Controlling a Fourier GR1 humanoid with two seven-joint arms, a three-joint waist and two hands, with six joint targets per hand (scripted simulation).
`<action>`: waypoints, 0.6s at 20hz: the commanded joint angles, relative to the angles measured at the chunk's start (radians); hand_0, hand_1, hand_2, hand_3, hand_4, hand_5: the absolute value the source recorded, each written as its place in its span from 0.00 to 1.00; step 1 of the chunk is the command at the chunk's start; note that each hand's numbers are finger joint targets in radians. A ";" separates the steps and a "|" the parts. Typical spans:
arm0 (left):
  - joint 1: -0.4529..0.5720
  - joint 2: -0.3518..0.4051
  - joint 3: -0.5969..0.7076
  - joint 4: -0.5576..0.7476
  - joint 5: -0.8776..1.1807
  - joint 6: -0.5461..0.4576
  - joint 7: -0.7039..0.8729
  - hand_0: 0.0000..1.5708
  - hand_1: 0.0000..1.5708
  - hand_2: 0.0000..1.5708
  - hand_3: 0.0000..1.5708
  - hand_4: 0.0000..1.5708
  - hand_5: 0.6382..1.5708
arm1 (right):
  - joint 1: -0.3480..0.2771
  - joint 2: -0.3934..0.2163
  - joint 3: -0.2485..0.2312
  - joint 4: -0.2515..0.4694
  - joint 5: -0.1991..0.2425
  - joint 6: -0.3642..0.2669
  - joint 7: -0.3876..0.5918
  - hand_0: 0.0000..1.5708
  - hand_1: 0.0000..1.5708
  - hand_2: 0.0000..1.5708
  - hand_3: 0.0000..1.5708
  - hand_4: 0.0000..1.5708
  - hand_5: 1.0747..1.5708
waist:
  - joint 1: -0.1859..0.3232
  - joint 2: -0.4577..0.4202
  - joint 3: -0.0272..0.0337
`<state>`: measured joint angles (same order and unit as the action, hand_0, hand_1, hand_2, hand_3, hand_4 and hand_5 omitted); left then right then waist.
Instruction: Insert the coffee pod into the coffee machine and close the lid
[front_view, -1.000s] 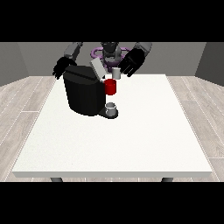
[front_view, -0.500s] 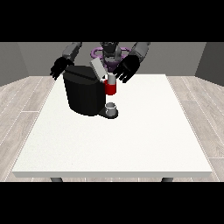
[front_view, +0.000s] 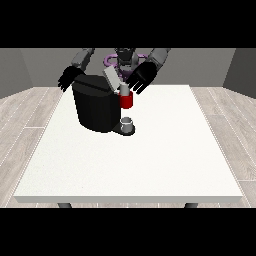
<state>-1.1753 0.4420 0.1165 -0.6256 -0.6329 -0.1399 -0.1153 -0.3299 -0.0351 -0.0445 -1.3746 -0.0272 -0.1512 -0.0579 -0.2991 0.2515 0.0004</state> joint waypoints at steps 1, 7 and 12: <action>0.017 0.038 0.011 0.023 -0.008 0.011 -0.056 0.77 0.77 0.81 0.76 0.32 1.00 | 0.012 0.003 0.024 -0.048 0.027 -0.019 0.013 0.00 0.00 0.00 0.00 0.32 1.00 | -0.015 0.027 -0.0006; -0.034 0.023 0.012 0.021 -0.016 -0.002 0.000 0.74 0.74 0.79 0.75 0.31 1.00 | -0.004 0.013 0.006 -0.006 0.003 -0.008 -0.026 0.00 0.00 0.00 0.00 0.28 1.00 | -0.011 0.040 -0.0002; -0.009 -0.024 -0.015 0.011 -0.028 -0.016 -0.001 0.79 0.79 0.81 0.76 0.31 1.00 | -0.011 0.011 -0.019 0.036 -0.007 -0.018 -0.035 0.00 0.00 0.00 0.00 0.28 1.00 | 0.024 0.025 -0.0001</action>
<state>-1.1807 0.4342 0.1144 -0.6194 -0.6503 -0.1447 -0.1202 -0.3357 -0.0412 -0.0686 -1.3535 -0.0400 -0.1535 -0.0804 -0.2836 0.2701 0.0008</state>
